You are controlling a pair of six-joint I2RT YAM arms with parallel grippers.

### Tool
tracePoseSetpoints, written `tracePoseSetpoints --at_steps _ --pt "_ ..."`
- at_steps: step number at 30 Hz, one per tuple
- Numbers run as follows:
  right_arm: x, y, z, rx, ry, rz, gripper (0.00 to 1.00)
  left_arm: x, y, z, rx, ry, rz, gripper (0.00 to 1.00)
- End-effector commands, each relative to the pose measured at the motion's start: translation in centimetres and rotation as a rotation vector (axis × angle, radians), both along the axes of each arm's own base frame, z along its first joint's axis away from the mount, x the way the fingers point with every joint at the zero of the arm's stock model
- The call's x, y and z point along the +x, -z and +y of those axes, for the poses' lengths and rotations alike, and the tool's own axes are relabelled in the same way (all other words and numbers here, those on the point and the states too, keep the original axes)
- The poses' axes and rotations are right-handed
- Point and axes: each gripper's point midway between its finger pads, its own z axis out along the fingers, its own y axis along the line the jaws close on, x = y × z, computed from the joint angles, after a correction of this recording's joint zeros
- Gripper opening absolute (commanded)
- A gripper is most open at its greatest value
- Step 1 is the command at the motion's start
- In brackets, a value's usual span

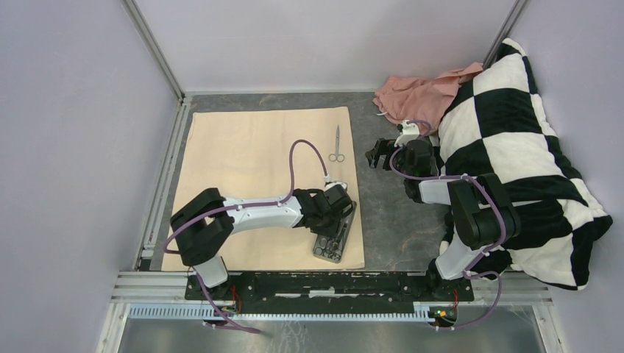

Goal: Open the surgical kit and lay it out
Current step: Pick up the medical item from the container.

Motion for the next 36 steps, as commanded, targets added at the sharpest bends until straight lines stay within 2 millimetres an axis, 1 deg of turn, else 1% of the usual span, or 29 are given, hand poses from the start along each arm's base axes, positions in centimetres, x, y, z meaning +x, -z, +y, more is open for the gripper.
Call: tracePoseSetpoints --at_steps 1,4,9,14,17,21,25,28,36 --pt "1.3 -1.8 0.4 0.022 -0.003 -0.054 0.97 0.1 -0.4 -0.6 0.017 0.025 0.005 0.45" --pt "1.3 -1.9 0.3 0.022 -0.002 -0.056 0.97 0.0 0.2 -0.6 0.041 0.040 0.012 0.42" --pt "1.3 -1.8 0.2 0.021 0.000 -0.056 0.97 -0.7 1.2 -0.9 0.076 0.077 0.031 0.43" --pt "1.3 -1.8 0.3 0.023 -0.001 -0.055 0.97 -0.9 1.8 -0.4 0.131 0.085 0.023 0.43" --pt "1.3 -1.8 0.3 0.023 -0.001 -0.056 0.97 -0.9 1.9 -0.4 0.143 0.090 0.020 0.38" --pt "1.3 -1.7 0.2 0.021 0.001 -0.053 0.97 -0.7 1.2 -0.6 0.134 0.091 0.008 0.24" --pt "1.3 -1.8 0.2 0.022 0.001 -0.054 0.97 -0.7 -0.1 -1.0 0.099 0.092 -0.001 0.15" --pt "1.3 -1.8 0.2 0.022 0.001 -0.053 0.97 -0.8 -0.9 -1.0 0.075 0.085 -0.004 0.12" --pt "1.2 -1.8 0.2 0.023 0.001 -0.053 0.97 -0.8 -3.1 -0.6 0.028 0.058 -0.033 0.07"
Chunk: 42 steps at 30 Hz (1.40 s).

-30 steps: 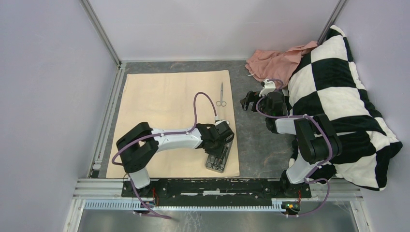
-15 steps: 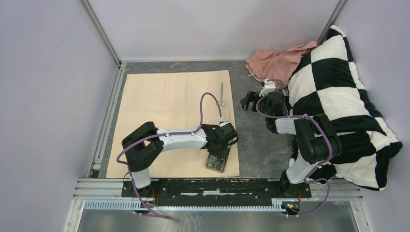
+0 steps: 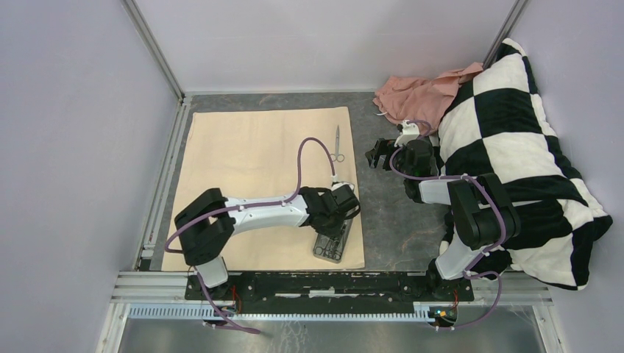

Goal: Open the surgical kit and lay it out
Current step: Pick up the medical item from the container, then place the medical item in the surgical kit.

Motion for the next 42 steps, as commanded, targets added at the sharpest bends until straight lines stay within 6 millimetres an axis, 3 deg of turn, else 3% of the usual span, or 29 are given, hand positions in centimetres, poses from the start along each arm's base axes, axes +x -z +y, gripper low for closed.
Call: tracePoseSetpoints --at_steps 1,6,11,17,21,25,31,37,42 --pt "1.3 -1.8 0.2 0.023 0.002 -0.054 0.97 0.3 -2.8 -0.2 -0.059 -0.001 -0.050 0.07" --pt "1.2 -1.8 0.3 0.024 0.000 -0.053 0.97 1.3 -4.4 -0.2 -0.078 -0.020 -0.101 0.02" --pt "1.3 -1.7 0.1 0.022 0.006 -0.051 0.97 5.1 -6.4 0.1 -0.080 -0.069 -0.182 0.02" --pt "1.3 -1.8 -0.1 0.004 0.013 -0.053 0.97 13.1 -7.8 2.3 -0.066 -0.189 -0.279 0.02" --pt "1.4 -1.8 -0.2 -0.001 0.016 -0.053 0.97 19.0 -7.5 3.8 -0.020 -0.259 -0.327 0.02" --pt "1.4 -1.6 -0.2 -0.003 0.014 -0.046 0.97 24.1 -7.9 3.5 0.027 -0.276 -0.393 0.02" --pt "1.8 -1.7 -0.1 -0.003 0.012 -0.048 0.97 30.1 -7.3 3.5 0.130 -0.315 -0.474 0.02" --pt "2.1 -1.7 0.2 0.001 0.003 -0.044 0.97 33.3 -5.0 2.7 0.166 -0.328 -0.478 0.02" --pt "2.2 -1.6 0.3 0.002 -0.001 -0.041 0.97 33.6 -4.1 3.5 0.214 -0.349 -0.488 0.02"
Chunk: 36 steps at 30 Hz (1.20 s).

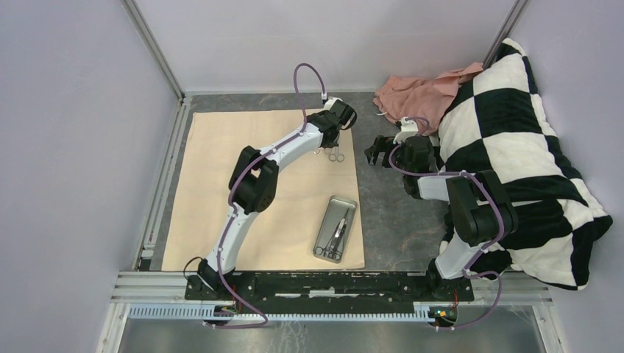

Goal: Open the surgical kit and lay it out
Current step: Place the medical item in the surgical kit.

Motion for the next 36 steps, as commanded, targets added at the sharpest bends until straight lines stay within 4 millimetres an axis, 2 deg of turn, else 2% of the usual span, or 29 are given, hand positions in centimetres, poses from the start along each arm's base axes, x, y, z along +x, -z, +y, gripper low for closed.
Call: tracePoseSetpoints --at_steps 1,15,23,29,33,36 --pt "1.2 -1.5 0.1 0.007 0.000 -0.048 0.97 0.9 -0.8 1.4 0.075 -0.013 -0.037 0.02" --pt "1.3 -1.4 0.1 0.004 -0.002 -0.044 0.98 1.0 1.7 1.4 0.072 -0.027 0.008 0.02" --pt "1.4 -1.3 0.3 0.006 -0.010 -0.041 0.98 1.0 2.3 1.9 0.094 -0.044 0.020 0.02" --pt "1.5 -1.4 0.3 0.009 -0.012 -0.042 0.98 0.9 2.2 1.5 0.074 -0.034 0.028 0.02" --pt "1.4 -1.4 0.4 0.008 -0.014 -0.042 0.98 0.7 2.6 1.3 0.065 -0.028 0.041 0.05" --pt "1.5 -1.4 0.4 0.009 -0.016 -0.042 0.98 0.6 2.3 1.3 0.063 -0.029 0.045 0.13"
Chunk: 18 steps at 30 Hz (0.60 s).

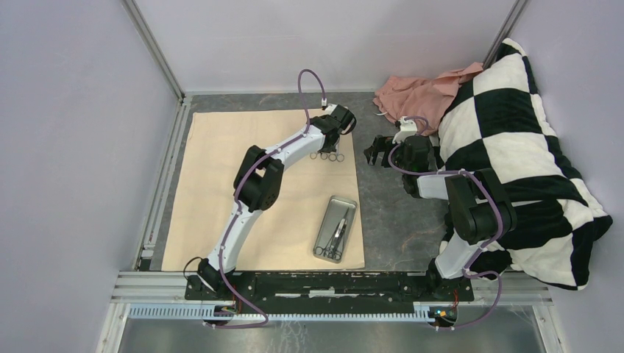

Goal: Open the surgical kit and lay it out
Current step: Place the medical item in the surgical kit, then pick up the medical item from the container.

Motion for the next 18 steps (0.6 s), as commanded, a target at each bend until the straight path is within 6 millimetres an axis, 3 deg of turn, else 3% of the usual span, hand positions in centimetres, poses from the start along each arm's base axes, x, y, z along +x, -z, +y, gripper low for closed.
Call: tracePoseSetpoints --at_steps 1,5,8,11,13,18 --pt "1.3 -1.8 0.2 0.010 -0.010 -0.053 0.98 0.8 -1.9 -0.2 -0.024 -0.010 -0.029 0.15" --pt "1.4 -1.9 0.5 0.016 -0.021 -0.056 0.98 0.6 -5.4 0.1 -0.042 -0.004 -0.066 0.25" --pt "1.4 -1.9 0.5 0.020 -0.019 -0.055 0.98 -0.2 -10.2 0.4 -0.090 0.020 -0.113 0.33" --pt "1.4 -1.9 0.5 0.020 -0.021 -0.057 0.98 -2.2 -14.1 0.4 -0.171 0.076 -0.140 0.47" --pt "1.3 -1.8 0.6 0.020 -0.022 -0.053 0.98 -4.7 -14.6 0.3 -0.231 0.147 -0.117 0.59" --pt "1.0 -1.5 0.4 0.018 -0.019 -0.044 0.98 -12.1 -13.7 1.6 -0.365 0.261 -0.021 0.68"
